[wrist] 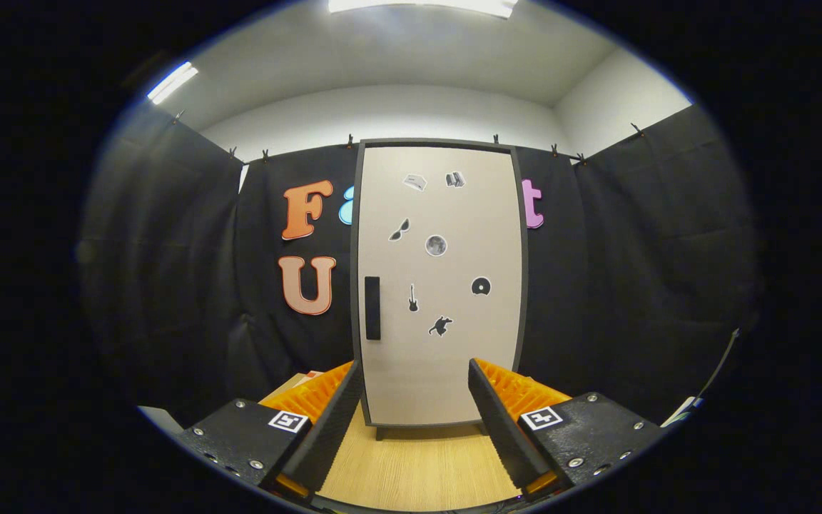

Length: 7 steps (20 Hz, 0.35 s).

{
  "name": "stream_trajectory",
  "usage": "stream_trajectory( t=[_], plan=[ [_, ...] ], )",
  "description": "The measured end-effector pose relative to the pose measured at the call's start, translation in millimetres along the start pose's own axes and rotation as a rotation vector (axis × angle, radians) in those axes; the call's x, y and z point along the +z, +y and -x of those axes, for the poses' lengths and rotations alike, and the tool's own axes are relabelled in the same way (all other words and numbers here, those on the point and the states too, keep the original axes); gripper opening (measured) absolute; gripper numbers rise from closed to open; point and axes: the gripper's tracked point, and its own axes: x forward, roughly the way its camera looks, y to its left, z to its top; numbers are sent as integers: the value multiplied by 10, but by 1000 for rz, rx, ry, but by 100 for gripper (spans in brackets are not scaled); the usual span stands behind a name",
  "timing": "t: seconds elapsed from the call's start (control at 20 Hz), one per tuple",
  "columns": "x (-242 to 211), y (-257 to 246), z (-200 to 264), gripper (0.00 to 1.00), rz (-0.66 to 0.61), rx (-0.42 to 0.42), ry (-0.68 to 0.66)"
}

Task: Open the shoe cabinet door, grab the shoes and put them into the shoe cabinet, then close the shoe cabinet door.

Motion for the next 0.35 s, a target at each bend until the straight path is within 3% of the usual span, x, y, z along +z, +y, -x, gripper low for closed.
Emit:
stream_trajectory(
  t=[0.35],
  plan=[
    [-43, 22, 32, 93, -3, 13, 7]
  ],
)
